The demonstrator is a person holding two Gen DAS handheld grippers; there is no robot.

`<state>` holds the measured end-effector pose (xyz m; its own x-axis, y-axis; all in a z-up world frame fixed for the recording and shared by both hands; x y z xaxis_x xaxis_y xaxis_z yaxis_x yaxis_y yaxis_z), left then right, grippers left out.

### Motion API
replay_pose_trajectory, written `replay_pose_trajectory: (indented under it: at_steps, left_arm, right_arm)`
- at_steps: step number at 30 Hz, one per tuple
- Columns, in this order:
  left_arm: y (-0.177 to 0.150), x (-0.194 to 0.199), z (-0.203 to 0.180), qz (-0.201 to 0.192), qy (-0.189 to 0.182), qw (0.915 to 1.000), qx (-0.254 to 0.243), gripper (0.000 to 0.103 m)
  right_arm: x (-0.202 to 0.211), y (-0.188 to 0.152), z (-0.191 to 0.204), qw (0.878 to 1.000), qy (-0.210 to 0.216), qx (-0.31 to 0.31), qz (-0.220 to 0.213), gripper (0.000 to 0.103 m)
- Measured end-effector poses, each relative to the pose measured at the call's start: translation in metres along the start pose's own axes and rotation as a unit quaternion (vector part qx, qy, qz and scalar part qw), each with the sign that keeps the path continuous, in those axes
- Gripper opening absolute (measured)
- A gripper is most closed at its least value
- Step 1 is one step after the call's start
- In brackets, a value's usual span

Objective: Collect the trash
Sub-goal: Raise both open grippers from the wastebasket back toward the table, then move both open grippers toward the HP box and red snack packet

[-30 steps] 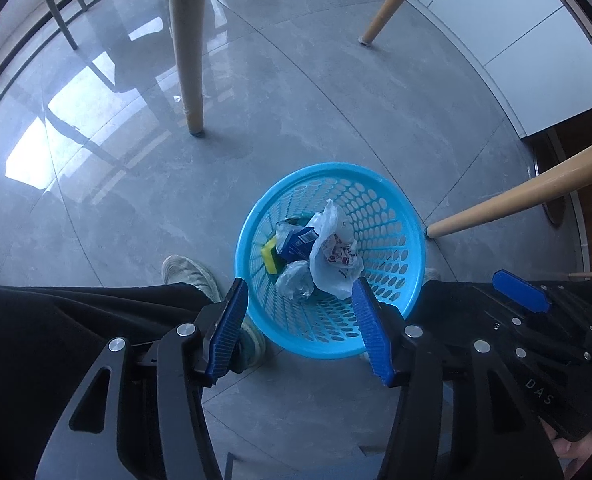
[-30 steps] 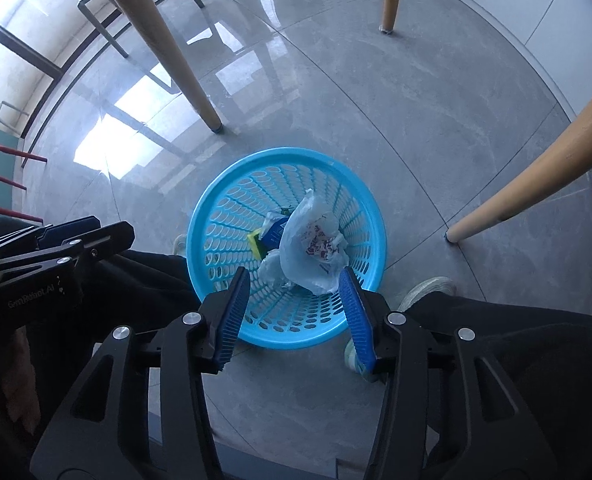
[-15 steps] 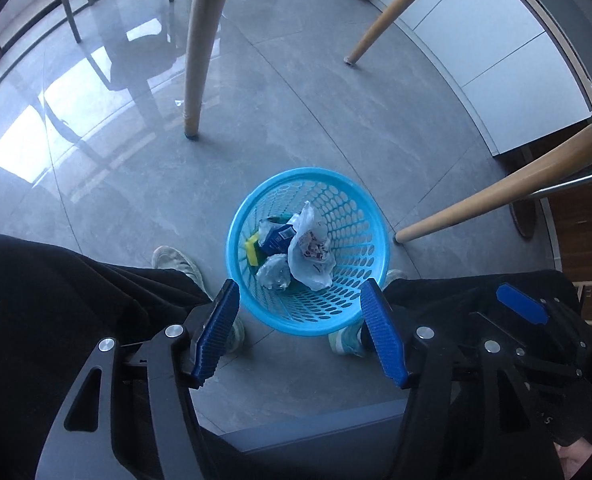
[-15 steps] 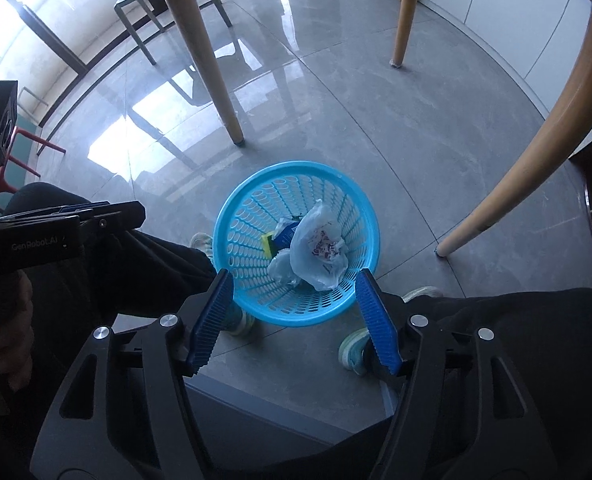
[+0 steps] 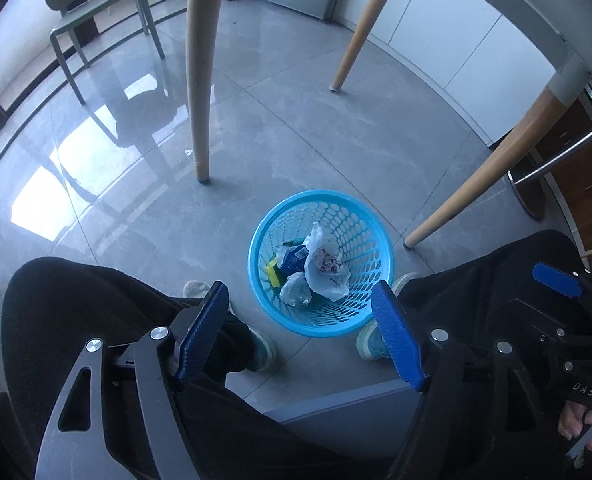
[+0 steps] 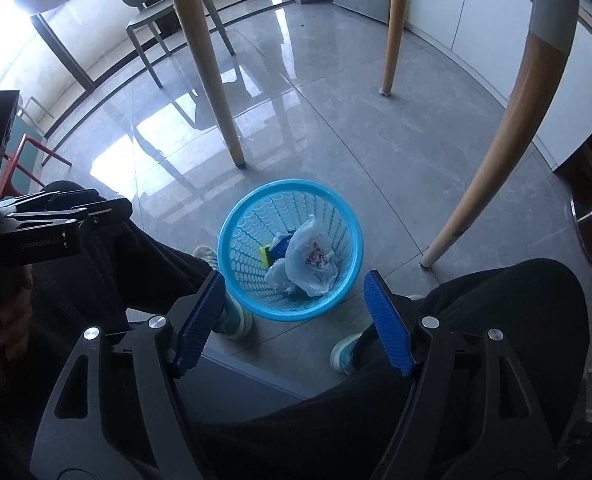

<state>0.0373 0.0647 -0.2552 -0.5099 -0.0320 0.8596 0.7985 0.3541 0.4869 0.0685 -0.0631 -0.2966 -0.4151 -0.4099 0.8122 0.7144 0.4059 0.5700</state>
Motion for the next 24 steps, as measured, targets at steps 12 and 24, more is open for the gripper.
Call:
replay_pose_trajectory:
  at_steps: [12, 24]
  left_arm:
    - [0.014, 0.071, -0.027, -0.065, -0.049, 0.9966, -0.015, 0.083]
    - [0.048, 0.145, -0.031, -0.172, -0.054, 0.9836, 0.001, 0.087]
  right_arm:
    - [0.071, 0.006, 0.013, 0.997, 0.014, 0.011, -0.076, 0.072]
    - [0.157, 0.043, 0.012, 0.980, 0.019, -0.002, -0.198, 0.081]
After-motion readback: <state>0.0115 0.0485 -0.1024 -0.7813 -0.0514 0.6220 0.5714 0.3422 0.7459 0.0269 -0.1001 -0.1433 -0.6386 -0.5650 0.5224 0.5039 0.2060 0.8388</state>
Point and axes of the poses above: each gripper's, at about its wrist camera, not at the fingertips, and x roughly against the way its jaws point, z to its left, y to its top, the point moved 1 cm from there along -x, roughly the way its jaws point, and after that the axes turned 11 degrees about -z, right-handed, at the moved point
